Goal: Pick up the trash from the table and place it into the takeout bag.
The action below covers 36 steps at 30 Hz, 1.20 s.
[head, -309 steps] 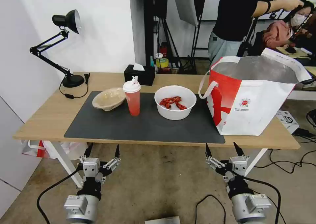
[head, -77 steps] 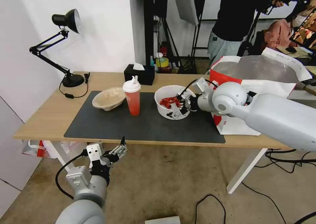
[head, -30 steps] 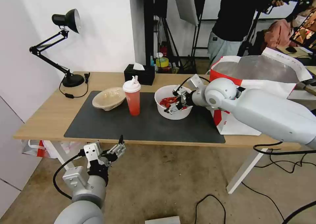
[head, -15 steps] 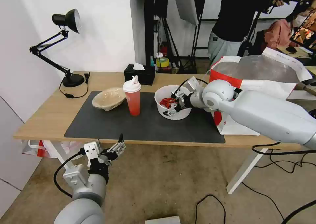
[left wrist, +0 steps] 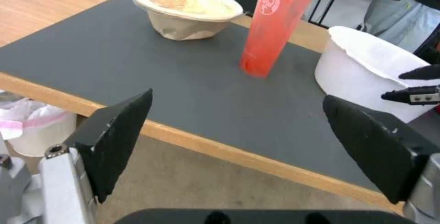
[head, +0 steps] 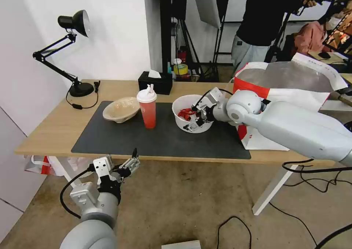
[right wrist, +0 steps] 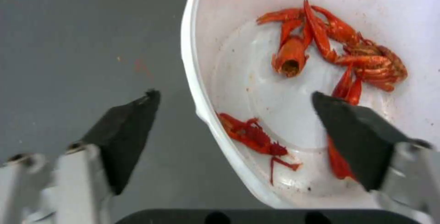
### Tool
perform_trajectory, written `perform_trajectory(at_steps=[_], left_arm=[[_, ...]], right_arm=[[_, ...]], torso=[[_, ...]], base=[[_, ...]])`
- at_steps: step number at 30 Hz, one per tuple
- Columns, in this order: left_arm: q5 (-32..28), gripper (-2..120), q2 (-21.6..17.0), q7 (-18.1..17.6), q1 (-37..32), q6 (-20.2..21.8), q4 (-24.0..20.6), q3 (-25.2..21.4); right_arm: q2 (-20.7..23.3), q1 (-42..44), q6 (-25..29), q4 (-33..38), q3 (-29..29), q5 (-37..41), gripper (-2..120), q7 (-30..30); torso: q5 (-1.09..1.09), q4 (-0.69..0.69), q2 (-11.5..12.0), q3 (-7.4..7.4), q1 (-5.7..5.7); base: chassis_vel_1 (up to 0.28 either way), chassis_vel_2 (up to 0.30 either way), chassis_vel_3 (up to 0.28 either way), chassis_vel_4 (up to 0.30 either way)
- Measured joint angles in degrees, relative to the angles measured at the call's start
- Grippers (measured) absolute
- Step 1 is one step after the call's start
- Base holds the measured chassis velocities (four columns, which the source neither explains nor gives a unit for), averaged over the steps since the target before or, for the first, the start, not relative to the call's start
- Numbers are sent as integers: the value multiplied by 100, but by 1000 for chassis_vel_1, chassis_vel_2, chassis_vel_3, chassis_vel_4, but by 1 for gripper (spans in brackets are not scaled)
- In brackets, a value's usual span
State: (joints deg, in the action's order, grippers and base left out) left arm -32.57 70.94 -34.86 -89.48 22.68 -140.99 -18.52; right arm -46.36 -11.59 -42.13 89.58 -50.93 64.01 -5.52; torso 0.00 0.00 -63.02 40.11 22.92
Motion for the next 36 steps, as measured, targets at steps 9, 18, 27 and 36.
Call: perform_trajectory(at_steps=[9,18,27,36], left_arm=[[-32,100,-5,-37,47,11,0,-1],[-94,100,-18,-87,102,26,-10,-14],[-131,100,-31,-134,112,29,-65,-43],[-152,100,-37,-160,113,29,-98,-80]], right_arm=[[14,9,0,-43,-11,-41,53,-88],[-63,-83,0,-115,-93,-55,19,-169],[-191,-94,0,-159,-158,-74,0,-180],[-328,-129,0,-227,-181,-39,0,-174]], torso=[[0,0,0,0,0],[-1,0,0,0,0],[0,0,0,0,0],[-1,0,0,0,0]], base=[[0,0,0,0],[0,0,0,0],[0,0,0,0],[0,0,0,0]])
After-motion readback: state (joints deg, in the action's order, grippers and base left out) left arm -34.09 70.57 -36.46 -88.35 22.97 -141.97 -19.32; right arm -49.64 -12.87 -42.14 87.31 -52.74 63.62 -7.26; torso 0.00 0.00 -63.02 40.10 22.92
